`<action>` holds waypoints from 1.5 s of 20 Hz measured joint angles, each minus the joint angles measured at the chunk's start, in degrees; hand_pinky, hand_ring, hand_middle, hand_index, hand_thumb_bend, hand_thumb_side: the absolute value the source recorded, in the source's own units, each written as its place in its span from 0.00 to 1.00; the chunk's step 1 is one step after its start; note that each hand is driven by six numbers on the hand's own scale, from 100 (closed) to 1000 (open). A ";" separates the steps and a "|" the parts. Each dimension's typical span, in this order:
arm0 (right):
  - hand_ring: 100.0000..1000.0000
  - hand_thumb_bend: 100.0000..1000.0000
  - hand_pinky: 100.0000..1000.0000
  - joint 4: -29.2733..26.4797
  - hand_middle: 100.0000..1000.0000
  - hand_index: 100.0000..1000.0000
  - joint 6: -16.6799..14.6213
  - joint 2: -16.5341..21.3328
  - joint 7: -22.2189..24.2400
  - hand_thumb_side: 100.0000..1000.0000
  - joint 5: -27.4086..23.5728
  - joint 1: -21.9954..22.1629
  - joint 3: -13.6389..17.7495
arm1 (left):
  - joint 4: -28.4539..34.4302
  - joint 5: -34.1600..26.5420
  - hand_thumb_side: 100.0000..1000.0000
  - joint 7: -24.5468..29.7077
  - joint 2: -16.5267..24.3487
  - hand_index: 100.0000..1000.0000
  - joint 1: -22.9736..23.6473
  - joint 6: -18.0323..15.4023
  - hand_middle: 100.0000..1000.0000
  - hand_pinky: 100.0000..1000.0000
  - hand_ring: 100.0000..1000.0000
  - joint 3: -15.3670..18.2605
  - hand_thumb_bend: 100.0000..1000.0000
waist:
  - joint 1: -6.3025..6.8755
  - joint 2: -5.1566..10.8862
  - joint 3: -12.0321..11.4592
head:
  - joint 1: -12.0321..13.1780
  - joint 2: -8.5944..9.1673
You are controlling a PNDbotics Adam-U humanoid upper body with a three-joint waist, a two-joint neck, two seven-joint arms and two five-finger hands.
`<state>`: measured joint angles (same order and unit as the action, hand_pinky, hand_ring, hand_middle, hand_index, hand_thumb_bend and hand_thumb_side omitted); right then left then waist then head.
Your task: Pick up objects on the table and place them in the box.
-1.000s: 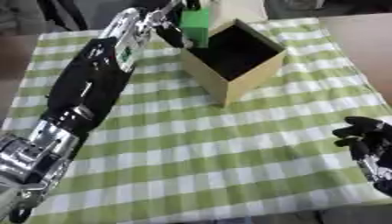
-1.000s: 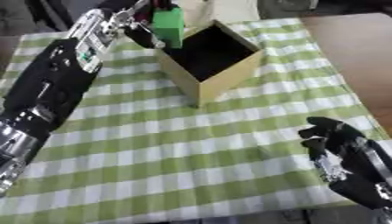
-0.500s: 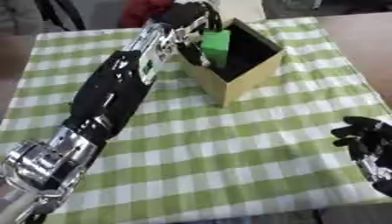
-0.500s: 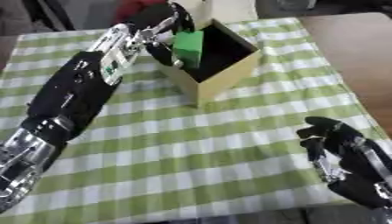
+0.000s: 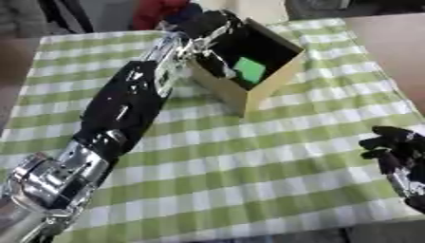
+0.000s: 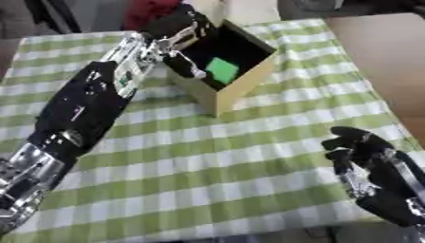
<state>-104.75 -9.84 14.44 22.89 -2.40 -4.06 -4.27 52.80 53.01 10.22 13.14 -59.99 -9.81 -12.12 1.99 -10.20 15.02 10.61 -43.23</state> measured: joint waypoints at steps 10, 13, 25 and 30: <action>0.75 0.00 0.67 0.04 0.58 0.82 -0.20 0.00 -0.28 0.27 -0.01 0.38 0.41 | 9.70 -13.10 0.10 -4.11 6.14 0.75 2.77 4.43 0.58 0.71 0.62 1.79 0.60 | -0.22 0.33 -1.73 | -0.96 0.00; 0.75 0.00 0.67 0.13 0.58 0.82 -0.27 0.00 -0.43 0.27 0.00 0.55 0.72 | 14.32 -20.18 0.09 -5.89 8.56 0.74 5.25 6.88 0.57 0.71 0.61 3.20 0.57 | -0.41 0.38 -2.60 | -1.44 0.00; 0.75 0.00 0.67 0.14 0.58 0.82 -0.33 0.00 -1.30 0.27 0.03 0.62 1.44 | 35.34 -40.86 0.09 -14.02 13.30 0.74 22.35 13.82 0.56 0.72 0.60 9.30 0.51 | -0.74 0.53 -5.41 | -1.26 0.44; 0.76 0.00 0.67 0.14 0.58 0.82 -0.34 0.00 -1.48 0.27 0.08 0.62 1.53 | 40.90 -44.05 0.11 -16.58 12.84 0.74 28.11 14.87 0.56 0.73 0.60 11.50 0.50 | -0.70 0.52 -6.03 | -0.44 0.46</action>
<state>-104.61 -10.19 14.44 21.41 -2.32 -3.44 -2.74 93.70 8.96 -6.37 25.98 -31.88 5.06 -0.62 1.29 -9.68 8.99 10.17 -42.77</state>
